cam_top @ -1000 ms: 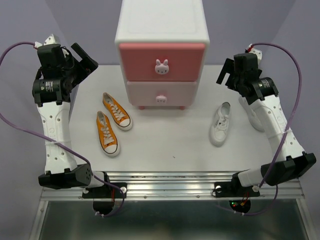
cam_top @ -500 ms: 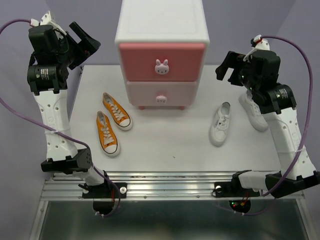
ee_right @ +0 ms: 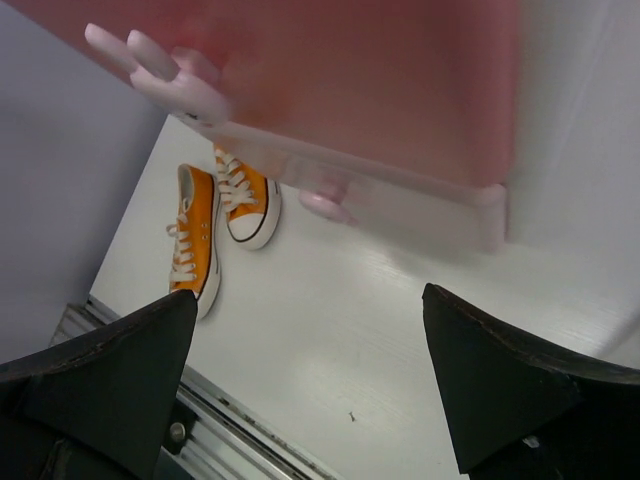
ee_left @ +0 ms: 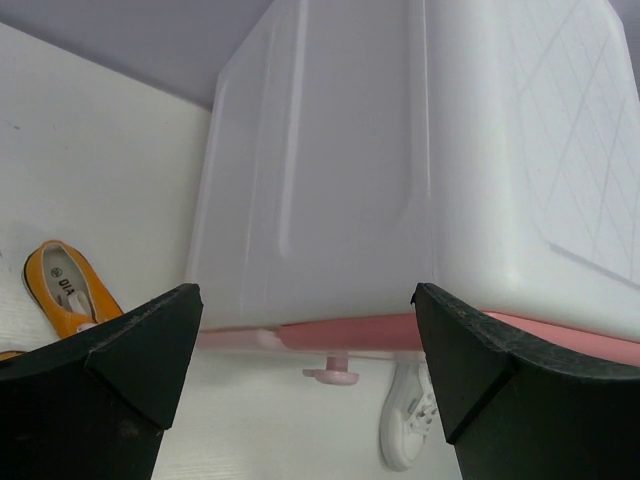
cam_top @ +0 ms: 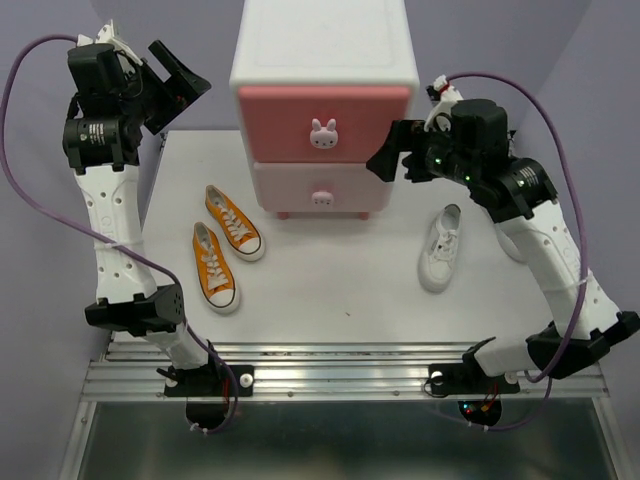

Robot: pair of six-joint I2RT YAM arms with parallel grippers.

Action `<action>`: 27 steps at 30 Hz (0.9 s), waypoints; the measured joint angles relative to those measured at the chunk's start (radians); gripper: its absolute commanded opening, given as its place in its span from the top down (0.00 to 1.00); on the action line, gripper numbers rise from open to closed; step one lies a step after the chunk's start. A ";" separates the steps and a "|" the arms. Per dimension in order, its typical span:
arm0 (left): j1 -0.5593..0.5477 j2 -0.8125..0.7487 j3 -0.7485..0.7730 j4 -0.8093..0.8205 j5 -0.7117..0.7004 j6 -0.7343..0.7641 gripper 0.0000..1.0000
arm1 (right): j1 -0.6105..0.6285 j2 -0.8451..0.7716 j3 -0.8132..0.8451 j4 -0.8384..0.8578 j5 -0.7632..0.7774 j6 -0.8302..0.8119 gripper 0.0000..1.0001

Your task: Place and organize the shoes in the shoe cabinet

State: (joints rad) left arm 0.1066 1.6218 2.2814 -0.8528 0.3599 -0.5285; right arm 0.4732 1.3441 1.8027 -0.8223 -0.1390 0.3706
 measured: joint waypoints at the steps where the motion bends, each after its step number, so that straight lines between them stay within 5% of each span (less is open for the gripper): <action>1: 0.000 0.003 0.002 0.003 0.004 -0.005 0.01 | 0.023 0.021 0.008 0.003 0.002 0.000 0.00; 11: -0.045 0.050 0.016 0.180 0.081 -0.075 0.01 | 0.201 0.171 0.076 0.021 0.092 -0.001 0.00; 27: -0.179 0.154 0.039 0.285 0.072 -0.101 0.01 | 0.285 0.249 0.187 0.021 0.293 -0.056 0.00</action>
State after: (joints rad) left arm -0.0719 1.7763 2.3199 -0.5678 0.4324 -0.6296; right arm 0.7586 1.5929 1.9892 -0.8013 0.1543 0.3141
